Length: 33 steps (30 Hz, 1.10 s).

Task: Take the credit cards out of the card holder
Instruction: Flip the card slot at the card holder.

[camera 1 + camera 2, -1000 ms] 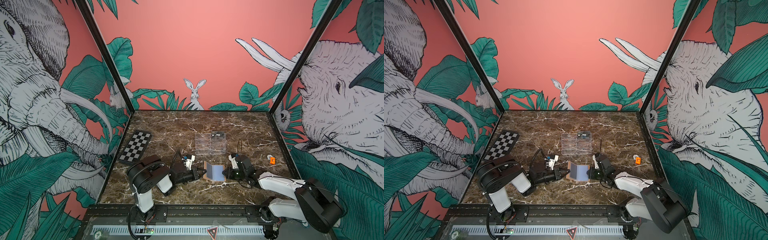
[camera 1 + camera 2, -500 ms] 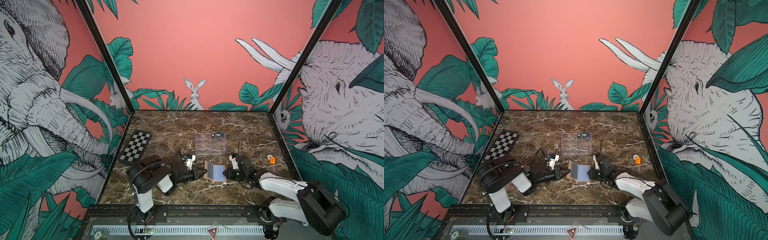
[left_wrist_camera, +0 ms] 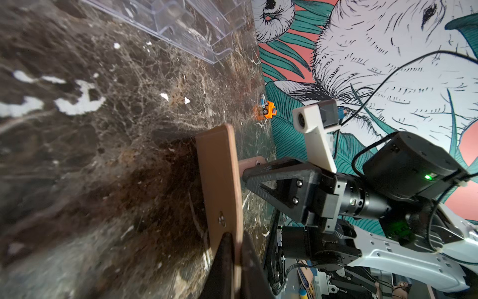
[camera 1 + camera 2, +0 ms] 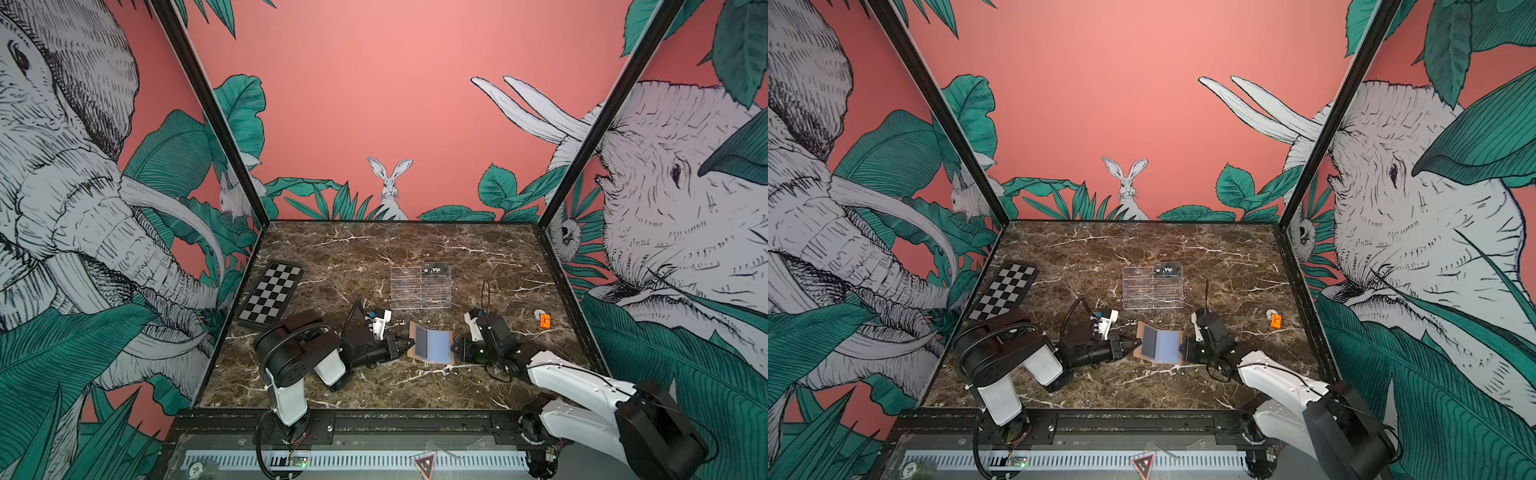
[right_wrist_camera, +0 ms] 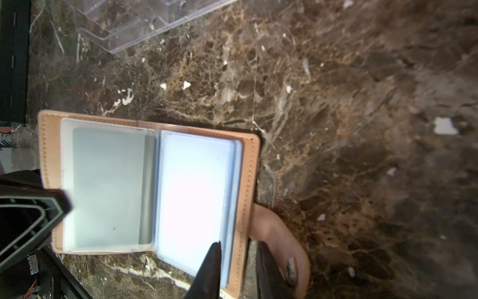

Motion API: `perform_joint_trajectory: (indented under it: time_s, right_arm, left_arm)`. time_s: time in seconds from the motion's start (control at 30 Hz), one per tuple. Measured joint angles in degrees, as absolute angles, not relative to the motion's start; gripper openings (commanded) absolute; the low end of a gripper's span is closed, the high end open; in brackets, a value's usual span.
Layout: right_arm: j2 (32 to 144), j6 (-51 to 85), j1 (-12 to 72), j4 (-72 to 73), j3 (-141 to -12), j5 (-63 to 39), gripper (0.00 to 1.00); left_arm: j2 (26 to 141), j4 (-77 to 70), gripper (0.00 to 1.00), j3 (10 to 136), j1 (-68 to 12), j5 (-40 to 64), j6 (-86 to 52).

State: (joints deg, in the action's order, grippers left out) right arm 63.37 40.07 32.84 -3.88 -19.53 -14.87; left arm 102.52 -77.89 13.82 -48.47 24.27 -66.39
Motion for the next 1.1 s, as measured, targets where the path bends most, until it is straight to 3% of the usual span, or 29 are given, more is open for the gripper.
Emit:
perform_joint_trajectory:
  time_s: [0.07,0.2,0.33,0.87,1.1]
  right_arm:
    - [64.75,40.18,32.84,-3.01,-18.98,-15.42,0.22]
    - [66.94,40.34,32.77,0.58,-18.76,-16.62,0.21]
    - [67.57,40.29,32.77,1.67,-18.76,-17.12,0.20]
    - [69.47,40.34,32.77,4.58,-18.68,-17.98,0.16]
    - [70.02,40.38,32.58,5.48,-18.68,-18.46,0.16]
  left_arm:
    - [102.52,-77.87,0.31,13.89,-48.47,24.43,-66.35]
    - [102.52,-77.93,0.31,13.96,-48.47,24.58,-66.39]
    - [102.52,-77.93,0.24,13.96,-48.47,24.53,-66.41]
    - [102.76,-77.97,0.15,15.18,-48.58,24.64,-66.41]
    - [102.76,-77.95,0.05,17.28,-49.23,24.95,-66.24]
